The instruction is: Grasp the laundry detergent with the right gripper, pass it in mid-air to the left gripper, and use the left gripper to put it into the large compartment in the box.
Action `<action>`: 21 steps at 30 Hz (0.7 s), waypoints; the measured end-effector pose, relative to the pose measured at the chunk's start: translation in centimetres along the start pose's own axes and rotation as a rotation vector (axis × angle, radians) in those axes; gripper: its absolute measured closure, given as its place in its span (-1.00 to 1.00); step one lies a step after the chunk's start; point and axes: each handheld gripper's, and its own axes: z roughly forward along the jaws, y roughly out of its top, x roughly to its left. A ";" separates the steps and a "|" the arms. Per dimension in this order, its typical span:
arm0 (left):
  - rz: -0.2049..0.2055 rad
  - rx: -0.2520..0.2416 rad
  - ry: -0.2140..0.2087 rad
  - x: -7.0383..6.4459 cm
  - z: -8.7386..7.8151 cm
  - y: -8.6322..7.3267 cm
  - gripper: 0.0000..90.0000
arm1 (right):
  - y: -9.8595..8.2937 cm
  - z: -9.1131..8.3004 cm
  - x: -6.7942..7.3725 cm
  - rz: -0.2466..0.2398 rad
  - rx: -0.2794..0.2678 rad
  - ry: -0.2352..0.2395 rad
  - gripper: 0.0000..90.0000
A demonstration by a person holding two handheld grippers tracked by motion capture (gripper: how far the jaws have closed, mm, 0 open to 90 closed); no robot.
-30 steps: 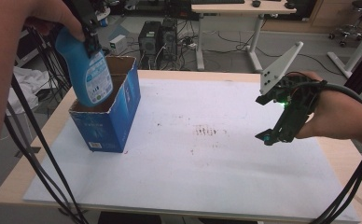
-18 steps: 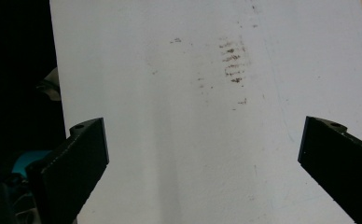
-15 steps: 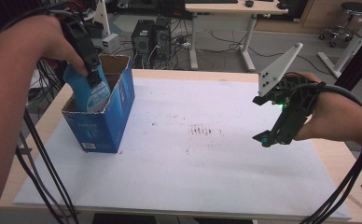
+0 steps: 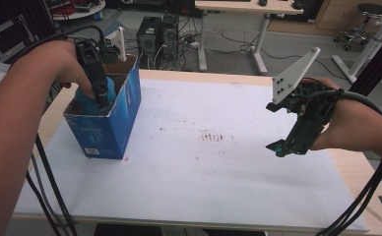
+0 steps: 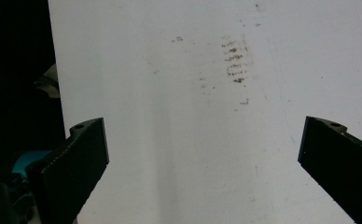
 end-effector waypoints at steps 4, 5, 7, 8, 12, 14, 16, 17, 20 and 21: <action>0.050 -0.005 -0.002 0.0 1.3 0.1 -0.14 | 0.2 0.1 0.1 -0.003 0.005 -0.002 -0.98; 0.056 -0.006 -0.003 0.0 1.6 0.1 -0.14 | 0.2 0.2 0.1 -0.004 0.006 -0.001 -0.98; 0.082 -0.003 -0.010 0.2 2.4 0.1 -0.15 | 0.3 0.3 0.2 -0.005 0.010 0.001 -0.98; 0.082 -0.003 -0.010 0.2 2.4 0.1 -0.15 | 0.3 0.3 0.2 -0.005 0.010 0.001 -0.98; 0.095 -0.017 -0.019 0.4 3.0 0.1 -0.15 | 0.3 0.5 0.2 -0.001 0.014 0.004 -0.98; 0.101 -0.008 -0.024 0.5 3.0 0.1 -0.15 | 0.3 0.6 0.2 -0.003 0.015 0.005 -0.98; 0.106 0.004 -0.030 0.5 3.0 0.1 -0.15 | 0.3 0.6 0.2 -0.002 0.017 0.006 -0.98; 0.106 0.006 -0.028 0.5 3.0 0.2 -0.15 | 0.3 0.7 0.2 -0.003 0.014 0.007 -0.98; 0.096 0.005 -0.031 0.6 3.0 0.2 -0.15 | 0.3 0.8 0.2 0.000 0.015 0.007 -0.98; 0.096 0.006 -0.033 0.6 3.0 0.2 -0.15 | 0.3 0.8 0.2 -0.005 0.012 0.008 -0.98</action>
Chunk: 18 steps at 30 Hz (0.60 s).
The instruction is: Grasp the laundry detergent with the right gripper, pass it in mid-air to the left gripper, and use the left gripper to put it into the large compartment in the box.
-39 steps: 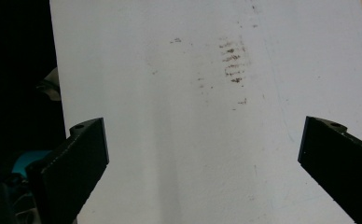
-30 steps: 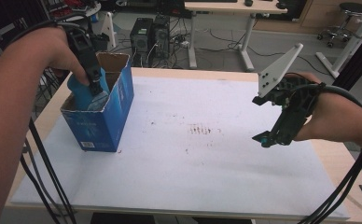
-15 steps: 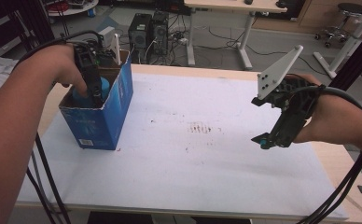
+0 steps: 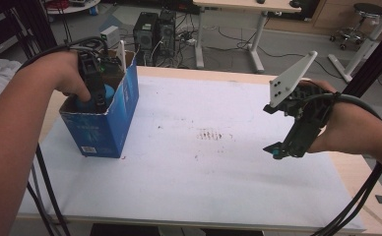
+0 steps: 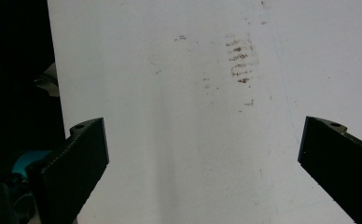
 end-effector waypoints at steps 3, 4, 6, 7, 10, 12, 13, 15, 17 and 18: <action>0.003 -0.006 -0.007 0.0 -0.1 0.0 -0.16 | 0.0 0.1 0.1 0.003 0.002 0.002 -0.98; 0.002 -0.010 -0.009 0.0 -0.1 0.0 -0.16 | 0.0 0.1 0.1 0.001 0.001 0.000 -0.98; -0.007 -0.016 -0.003 0.0 -0.3 -0.1 -0.21 | -0.1 0.1 0.1 0.000 0.002 0.000 -0.98; -0.009 -0.018 -0.004 0.0 -0.4 -0.2 -0.23 | -0.1 0.1 0.1 0.001 0.002 0.001 -0.98; -0.004 -0.029 0.003 -0.2 -1.0 -0.3 -0.27 | -0.1 0.0 0.0 0.002 0.001 -0.001 -0.98; -0.003 -0.028 0.006 -0.2 -1.2 -0.3 -0.32 | -0.2 0.0 0.0 0.003 -0.001 -0.001 -0.98; -0.002 -0.028 0.012 -0.3 -1.4 -0.3 -0.32 | -0.2 0.0 0.0 0.003 -0.001 -0.001 -0.98; -0.001 -0.031 0.017 -0.4 -1.8 -0.4 -0.32 | -0.2 0.0 0.0 0.002 0.000 -0.002 -0.98; 0.000 -0.028 0.028 -0.5 -2.1 -0.4 -0.38 | -0.2 0.0 0.0 0.003 -0.001 0.000 -0.98; 0.001 -0.025 0.026 -0.7 -2.2 -0.4 -0.40 | -0.2 0.0 0.1 0.000 -0.002 -0.001 -0.98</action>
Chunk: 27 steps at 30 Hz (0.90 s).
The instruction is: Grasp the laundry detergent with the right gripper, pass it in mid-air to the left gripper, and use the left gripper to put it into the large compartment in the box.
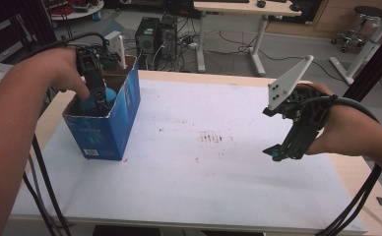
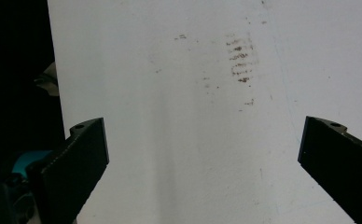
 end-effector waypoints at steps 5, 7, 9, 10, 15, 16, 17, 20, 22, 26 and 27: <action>0.013 -0.002 0.032 -0.6 -1.1 0.3 -0.50 | -0.1 0.0 0.2 0.001 0.000 0.004 -0.98; 0.015 -0.006 0.034 -0.7 -1.6 0.3 -0.54 | -0.1 0.0 0.1 -0.005 0.000 0.003 -0.98; 0.015 -0.010 0.048 -0.7 -2.2 0.3 -0.57 | -0.2 -0.1 0.1 0.000 -0.003 0.005 -0.98; 0.018 -0.010 0.056 -0.7 -2.6 0.2 -0.59 | -0.3 -0.1 0.0 0.000 0.000 0.005 -0.98; 0.027 -0.016 0.077 -1.1 -4.3 0.1 -0.63 | -0.6 -0.5 -0.3 0.007 0.008 0.004 -0.98; 0.033 -0.017 0.081 -1.3 -4.7 0.1 -0.63 | -0.6 -0.7 -0.4 0.007 0.010 0.004 -0.98; 0.037 -0.019 0.084 -1.4 -5.0 0.2 -0.64 | -0.7 -0.8 -0.6 0.010 0.011 0.007 -0.98; 0.066 -0.019 0.088 -2.1 -6.0 0.4 -0.70 | -0.8 -1.1 -1.1 0.012 0.025 0.013 -0.98; 0.095 -0.028 0.080 -2.9 -6.6 0.8 -0.72 | -0.8 -1.2 -1.5 0.003 0.031 0.026 -0.98; 0.166 -0.031 0.058 -4.5 -7.3 1.9 -0.78 | -0.7 -1.2 -2.2 0.001 0.072 0.042 -0.98; 0.187 -0.035 0.053 -4.9 -7.4 2.2 -0.81 | -0.7 -1.2 -2.4 -0.003 0.088 0.046 -0.98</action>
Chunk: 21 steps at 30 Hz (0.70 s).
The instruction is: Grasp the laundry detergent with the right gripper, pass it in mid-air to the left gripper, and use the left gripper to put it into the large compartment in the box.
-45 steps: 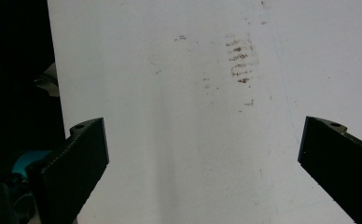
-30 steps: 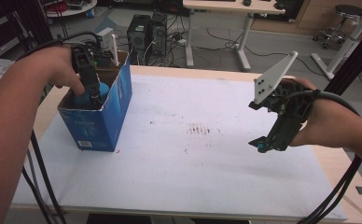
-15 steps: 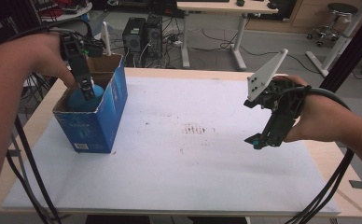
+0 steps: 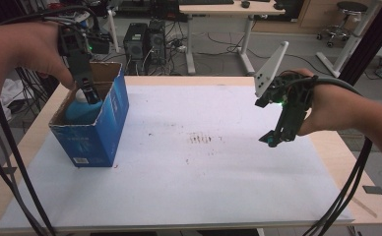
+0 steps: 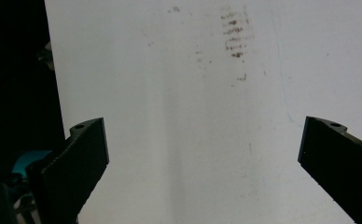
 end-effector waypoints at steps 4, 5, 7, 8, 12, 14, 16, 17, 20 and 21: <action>0.091 -0.012 -0.039 -1.3 0.0 1.7 -0.85 | 0.1 0.2 -0.9 -0.007 0.074 0.029 -0.98; 0.102 -0.011 -0.047 -1.6 0.1 1.9 -0.85 | 0.1 0.2 -1.2 -0.013 0.074 0.037 -0.98; 0.148 -0.007 -0.065 -2.3 0.5 2.9 -0.87 | 0.1 0.2 -1.7 -0.007 0.097 0.051 -0.98; 0.148 -0.007 -0.065 -2.3 0.5 2.9 -0.87 | 0.1 0.2 -1.7 -0.007 0.097 0.051 -0.98; 0.205 -0.007 -0.090 -3.1 1.4 4.3 -0.95 | 0.1 0.3 -2.2 -0.016 0.154 0.053 -0.98; 0.214 -0.005 -0.101 -3.2 1.6 4.6 -0.96 | 0.1 0.4 -2.2 -0.018 0.164 0.056 -0.98; 0.242 -0.006 -0.116 -3.4 2.3 5.4 -0.96 | 0.2 0.8 -2.4 -0.033 0.176 0.065 -0.98; 0.253 -0.008 -0.122 -3.5 2.6 5.7 -0.96 | 0.2 1.0 -2.4 -0.039 0.187 0.071 -0.98; 0.278 -0.009 -0.136 -3.8 3.4 6.4 -0.96 | 0.4 1.5 -2.5 -0.061 0.203 0.082 -0.98; 0.287 -0.009 -0.140 -3.9 3.6 6.6 -0.96 | 0.4 1.7 -2.5 -0.066 0.211 0.085 -0.98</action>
